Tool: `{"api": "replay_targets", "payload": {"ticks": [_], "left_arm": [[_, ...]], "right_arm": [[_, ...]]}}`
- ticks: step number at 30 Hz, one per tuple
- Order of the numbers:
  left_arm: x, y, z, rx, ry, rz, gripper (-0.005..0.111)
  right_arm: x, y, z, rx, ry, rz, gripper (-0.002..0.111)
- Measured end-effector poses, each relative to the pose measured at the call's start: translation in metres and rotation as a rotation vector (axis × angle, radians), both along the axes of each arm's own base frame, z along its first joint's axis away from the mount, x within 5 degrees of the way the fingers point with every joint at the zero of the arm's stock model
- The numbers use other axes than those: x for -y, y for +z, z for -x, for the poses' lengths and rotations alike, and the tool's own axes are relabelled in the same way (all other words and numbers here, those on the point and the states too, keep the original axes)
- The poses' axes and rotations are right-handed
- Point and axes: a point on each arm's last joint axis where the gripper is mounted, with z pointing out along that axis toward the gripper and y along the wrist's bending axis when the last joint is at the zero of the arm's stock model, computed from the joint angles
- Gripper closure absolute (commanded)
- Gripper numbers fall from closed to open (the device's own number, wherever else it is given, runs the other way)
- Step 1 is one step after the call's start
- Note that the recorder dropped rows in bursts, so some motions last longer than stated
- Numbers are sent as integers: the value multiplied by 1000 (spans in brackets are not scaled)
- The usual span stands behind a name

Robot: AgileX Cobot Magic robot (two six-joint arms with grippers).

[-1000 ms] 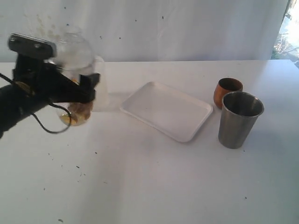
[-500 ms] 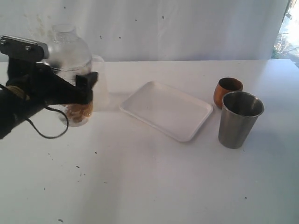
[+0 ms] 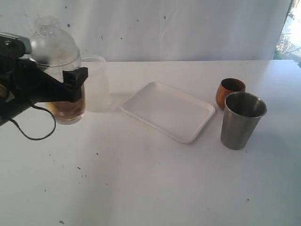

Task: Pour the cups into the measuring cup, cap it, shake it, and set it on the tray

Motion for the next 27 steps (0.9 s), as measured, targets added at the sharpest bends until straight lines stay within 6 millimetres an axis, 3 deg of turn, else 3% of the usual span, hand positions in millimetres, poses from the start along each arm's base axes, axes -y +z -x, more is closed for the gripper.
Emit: {"api": "replay_targets", "payload": {"ticks": [3, 5, 8, 17, 23, 27], "left_arm": [[-10, 4, -5, -11, 63, 15, 107], [-6, 6, -2, 5, 1, -36, 107], [-3, 8, -3, 20, 45, 21, 107], [-45, 26, -36, -16, 205, -44, 107], [-79, 56, -71, -46, 223, -340, 107], [-80, 50, -87, -71, 154, -531, 107]], "right_arm": [[0, 0, 0, 1, 0, -2, 108], [0, 0, 0, 3, -2, -5, 108], [0, 0, 0, 3, -2, -5, 108], [0, 0, 0, 3, -2, -5, 108], [0, 0, 0, 3, -2, -5, 108], [0, 0, 0, 3, -2, -5, 108]]}}
